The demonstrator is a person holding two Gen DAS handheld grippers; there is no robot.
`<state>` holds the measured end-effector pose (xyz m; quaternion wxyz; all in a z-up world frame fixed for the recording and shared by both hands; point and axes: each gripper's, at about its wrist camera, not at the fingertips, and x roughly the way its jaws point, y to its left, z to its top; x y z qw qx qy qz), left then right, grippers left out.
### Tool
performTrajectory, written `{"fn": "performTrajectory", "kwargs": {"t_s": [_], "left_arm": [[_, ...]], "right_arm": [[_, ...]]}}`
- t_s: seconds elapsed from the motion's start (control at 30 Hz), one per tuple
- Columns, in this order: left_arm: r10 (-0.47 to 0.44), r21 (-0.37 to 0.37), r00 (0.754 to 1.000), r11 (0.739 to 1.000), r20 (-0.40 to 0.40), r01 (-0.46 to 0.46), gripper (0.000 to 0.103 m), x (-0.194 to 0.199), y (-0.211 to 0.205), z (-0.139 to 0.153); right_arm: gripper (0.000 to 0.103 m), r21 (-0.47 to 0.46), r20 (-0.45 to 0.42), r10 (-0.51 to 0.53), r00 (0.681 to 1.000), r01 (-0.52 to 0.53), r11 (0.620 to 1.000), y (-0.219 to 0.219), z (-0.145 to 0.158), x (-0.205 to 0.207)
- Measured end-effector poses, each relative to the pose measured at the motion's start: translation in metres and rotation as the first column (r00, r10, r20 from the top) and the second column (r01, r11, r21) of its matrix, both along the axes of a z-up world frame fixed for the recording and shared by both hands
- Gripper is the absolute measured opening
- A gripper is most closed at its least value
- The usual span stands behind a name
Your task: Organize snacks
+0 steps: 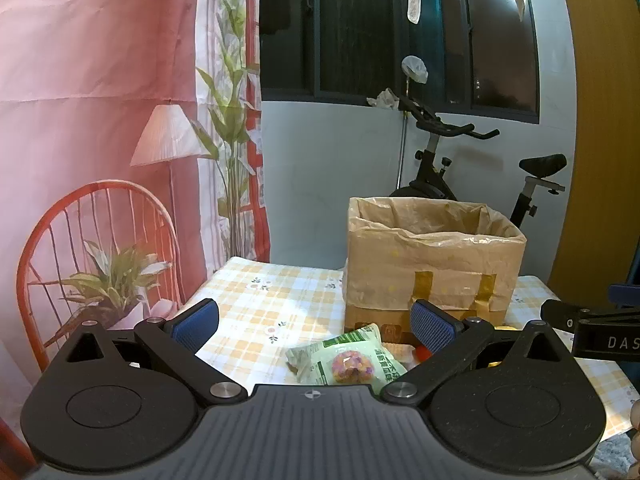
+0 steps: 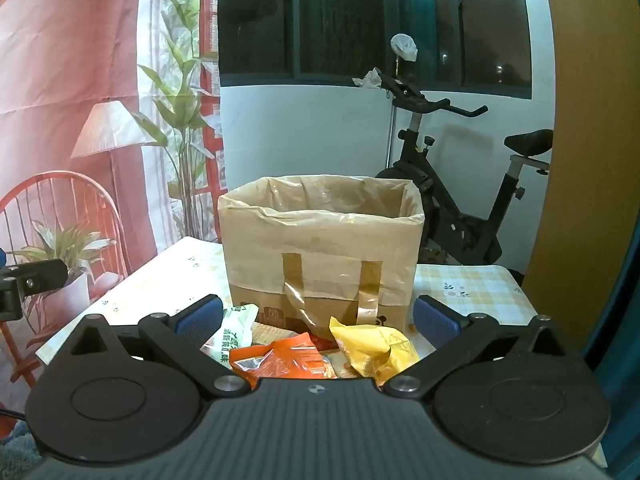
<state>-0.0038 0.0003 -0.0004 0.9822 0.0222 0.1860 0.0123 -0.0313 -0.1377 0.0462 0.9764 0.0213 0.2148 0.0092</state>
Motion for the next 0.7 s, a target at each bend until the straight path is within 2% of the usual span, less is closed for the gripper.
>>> {"fn": "performTrajectory", "kwargs": {"t_s": [0.7], "left_arm": [[-0.001, -0.008, 1.000, 1.000, -0.006, 0.001, 0.103, -0.0006, 0.0012, -0.0016]], "right_arm": [[0.103, 0.004, -0.006, 0.004, 1.000, -0.004, 1.000, 0.0011, -0.0017, 0.0006]]}}
